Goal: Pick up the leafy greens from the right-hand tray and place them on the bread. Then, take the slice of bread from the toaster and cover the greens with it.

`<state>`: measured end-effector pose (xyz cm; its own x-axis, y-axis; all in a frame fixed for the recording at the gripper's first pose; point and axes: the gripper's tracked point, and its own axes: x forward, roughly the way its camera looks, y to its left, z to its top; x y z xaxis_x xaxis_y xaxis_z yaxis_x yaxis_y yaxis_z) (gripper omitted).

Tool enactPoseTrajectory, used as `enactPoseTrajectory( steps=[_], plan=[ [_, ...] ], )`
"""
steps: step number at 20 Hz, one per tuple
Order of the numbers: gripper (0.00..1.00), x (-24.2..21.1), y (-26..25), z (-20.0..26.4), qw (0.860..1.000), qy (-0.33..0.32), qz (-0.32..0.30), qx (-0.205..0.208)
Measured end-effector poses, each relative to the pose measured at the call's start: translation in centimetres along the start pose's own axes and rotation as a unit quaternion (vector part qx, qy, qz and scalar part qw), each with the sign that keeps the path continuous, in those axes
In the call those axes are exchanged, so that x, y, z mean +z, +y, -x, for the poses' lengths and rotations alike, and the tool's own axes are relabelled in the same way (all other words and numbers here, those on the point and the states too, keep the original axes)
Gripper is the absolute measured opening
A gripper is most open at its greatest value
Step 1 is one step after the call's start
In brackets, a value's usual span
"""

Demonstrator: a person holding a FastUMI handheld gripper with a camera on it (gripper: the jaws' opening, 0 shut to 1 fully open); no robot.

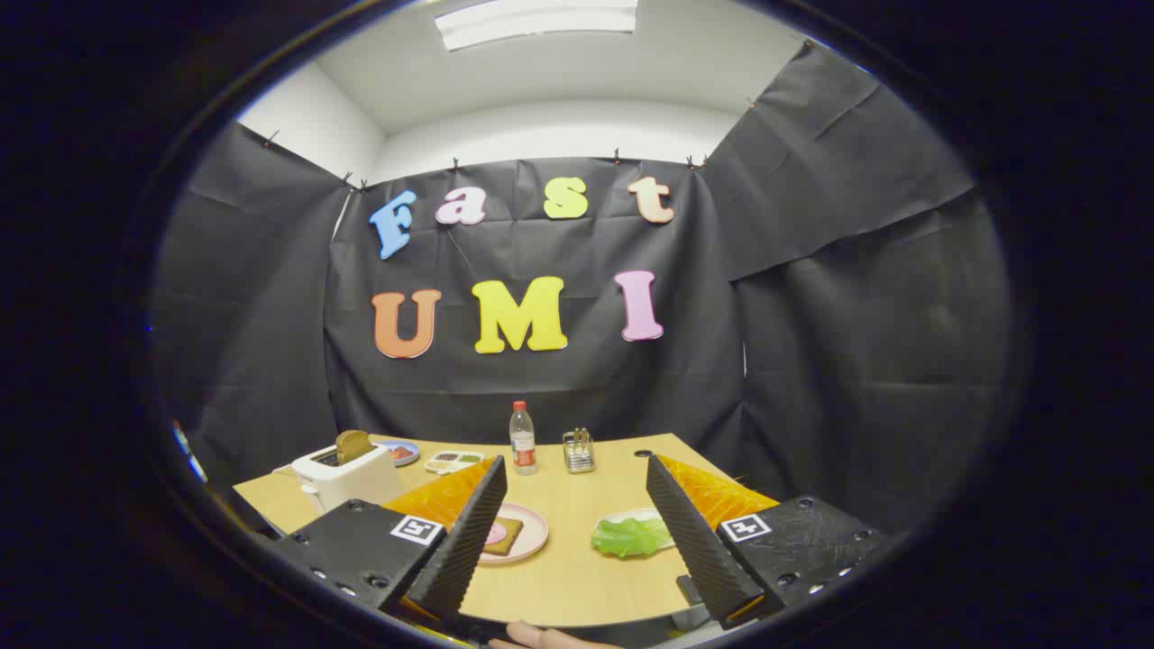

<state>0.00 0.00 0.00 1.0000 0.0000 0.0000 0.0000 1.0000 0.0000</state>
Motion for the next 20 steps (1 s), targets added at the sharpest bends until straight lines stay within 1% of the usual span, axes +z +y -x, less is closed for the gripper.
enactPoseTrajectory(
  steps=[6,9,12,20],
  plan=[
    [0.96,-1.5,0.6,-0.8,1.000,0.018,0.004,-0.015],
    [0.96,-2.6,1.7,-1.2,1.000,0.029,0.005,-0.009],
    [0.96,-3.2,1.8,-1.4,0.999,0.038,0.012,-0.009],
    [0.96,-2.2,1.1,-1.3,0.999,0.026,0.015,-0.019]
  ],
)
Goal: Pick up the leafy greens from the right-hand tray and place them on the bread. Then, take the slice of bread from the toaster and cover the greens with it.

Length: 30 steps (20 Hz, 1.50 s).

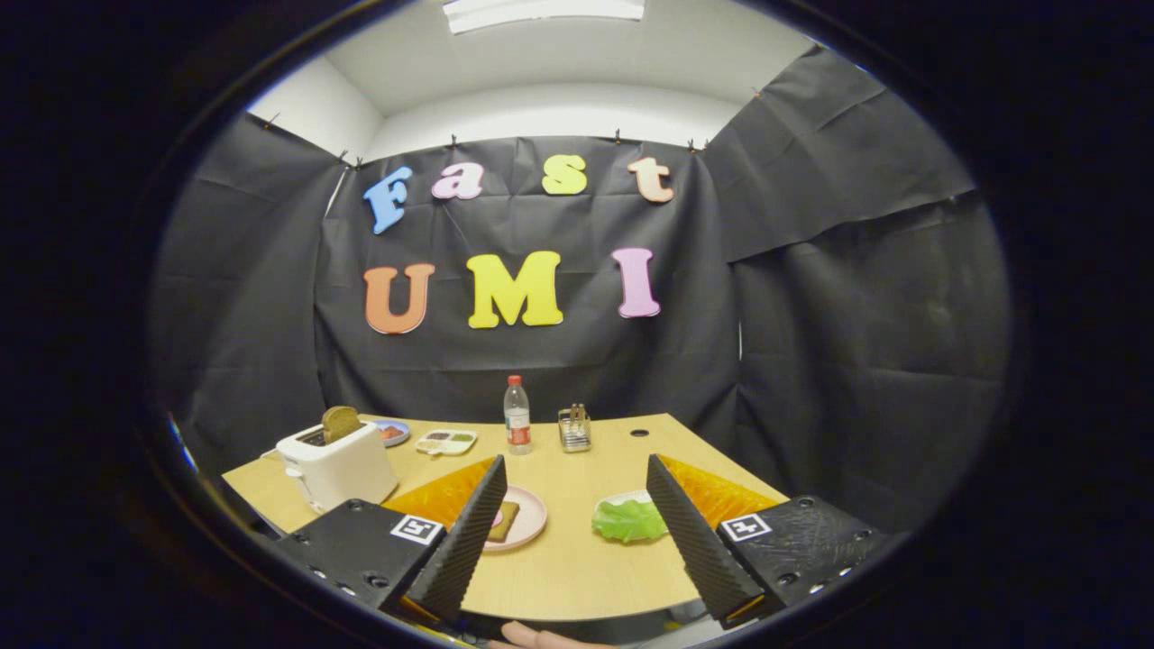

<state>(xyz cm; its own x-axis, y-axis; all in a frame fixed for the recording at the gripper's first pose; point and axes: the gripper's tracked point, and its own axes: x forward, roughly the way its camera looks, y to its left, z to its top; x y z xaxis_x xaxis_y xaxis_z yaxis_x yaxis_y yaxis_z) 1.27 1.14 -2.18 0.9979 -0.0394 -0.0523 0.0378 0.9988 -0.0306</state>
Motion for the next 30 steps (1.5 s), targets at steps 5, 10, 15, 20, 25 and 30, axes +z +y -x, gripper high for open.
enactPoseTrajectory(
  steps=[5,10,15,20,25,30],
  plan=[
    [0.96,0.1,-0.5,-0.8,1.000,0.003,-0.001,-0.003],
    [0.96,1.3,-3.3,-3.6,0.999,0.001,0.025,-0.025],
    [0.97,-0.2,-8.8,-8.7,0.997,0.030,0.024,-0.069],
    [0.97,-5.6,-12.2,-14.0,0.990,0.106,0.004,-0.094],
    [0.97,-11.9,-13.6,-17.2,0.978,0.179,-0.022,-0.101],
    [0.92,-17.7,-14.1,-19.2,0.960,0.256,-0.067,-0.089]
  ],
)
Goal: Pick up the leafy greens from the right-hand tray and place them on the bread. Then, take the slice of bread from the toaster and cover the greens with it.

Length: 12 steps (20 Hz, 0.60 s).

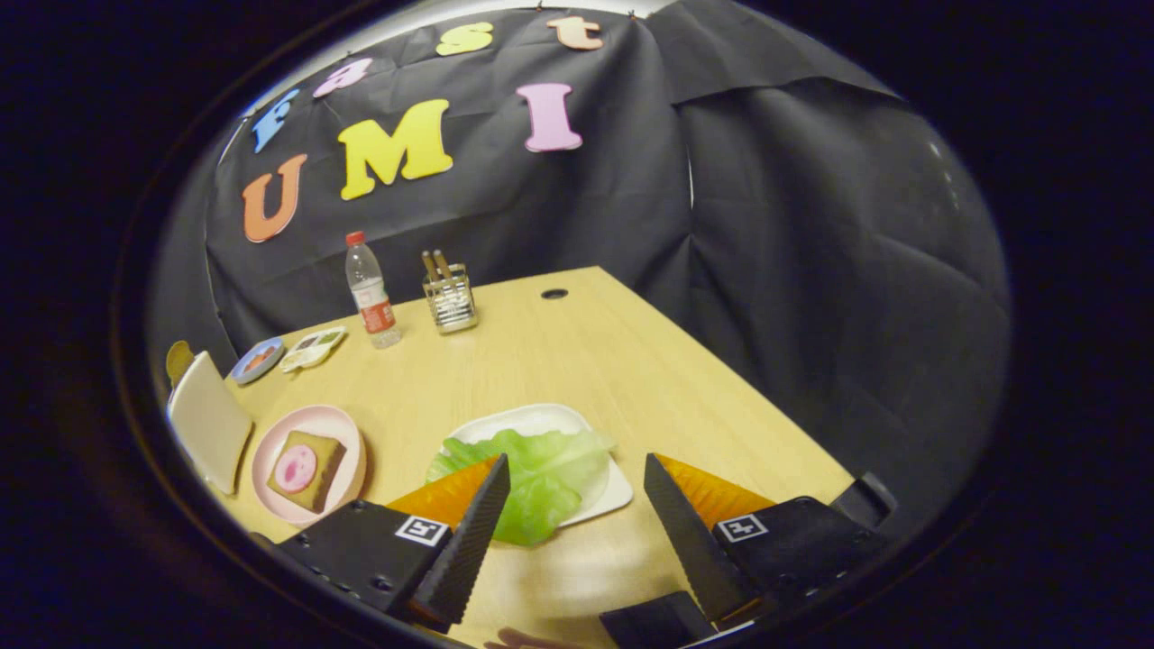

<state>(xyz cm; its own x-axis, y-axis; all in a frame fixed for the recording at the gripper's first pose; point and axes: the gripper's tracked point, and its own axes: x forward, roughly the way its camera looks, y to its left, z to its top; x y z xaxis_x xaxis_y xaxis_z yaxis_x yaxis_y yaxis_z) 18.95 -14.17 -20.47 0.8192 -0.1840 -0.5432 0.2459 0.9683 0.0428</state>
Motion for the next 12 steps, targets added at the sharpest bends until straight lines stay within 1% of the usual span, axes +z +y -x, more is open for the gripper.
enactPoseTrajectory(
  steps=[3,5,7,9,11,12],
  plan=[
    [0.89,-0.6,-0.2,-2.2,1.000,0.021,-0.011,0.005],
    [0.88,-0.6,0.1,-2.8,0.999,0.030,-0.016,0.011],
    [0.80,-0.4,0.9,-3.1,0.999,0.030,-0.015,0.020],
    [0.72,-1.2,1.2,-3.7,0.999,0.047,-0.013,0.013],
    [0.58,-1.9,1.4,-4.2,0.997,0.067,-0.029,0.005],
    [0.55,-2.1,1.8,-4.2,0.997,0.073,-0.038,0.009]
  ],
)
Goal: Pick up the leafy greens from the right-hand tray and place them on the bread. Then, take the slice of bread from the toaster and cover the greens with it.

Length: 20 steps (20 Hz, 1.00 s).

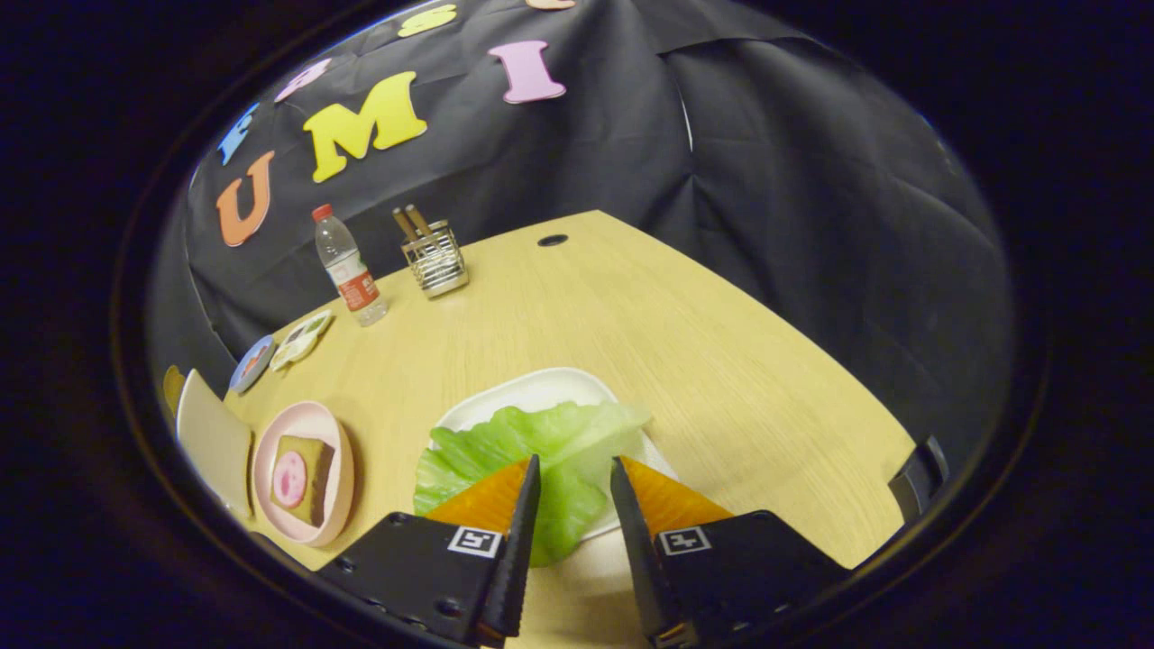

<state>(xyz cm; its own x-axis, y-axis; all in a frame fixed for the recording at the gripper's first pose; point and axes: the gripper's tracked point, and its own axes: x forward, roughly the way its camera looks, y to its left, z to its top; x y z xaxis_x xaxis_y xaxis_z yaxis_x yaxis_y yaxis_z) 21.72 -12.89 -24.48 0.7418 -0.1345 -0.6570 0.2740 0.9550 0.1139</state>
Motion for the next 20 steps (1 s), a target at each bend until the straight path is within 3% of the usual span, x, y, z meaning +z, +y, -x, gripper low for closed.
enactPoseTrajectory(
  steps=[2,6,7,8,20],
  plan=[
    [0.49,0.0,0.6,-0.6,1.000,0.007,-0.009,0.004],
    [0.21,0.4,0.7,-0.9,1.000,0.000,0.001,-0.003],
    [0.21,0.8,0.4,-1.0,1.000,-0.002,0.003,-0.005],
    [0.01,0.9,0.6,-0.5,1.000,-0.007,0.002,-0.007],
    [0.00,5.4,6.3,8.0,0.990,-0.113,0.081,0.028]
  ],
)
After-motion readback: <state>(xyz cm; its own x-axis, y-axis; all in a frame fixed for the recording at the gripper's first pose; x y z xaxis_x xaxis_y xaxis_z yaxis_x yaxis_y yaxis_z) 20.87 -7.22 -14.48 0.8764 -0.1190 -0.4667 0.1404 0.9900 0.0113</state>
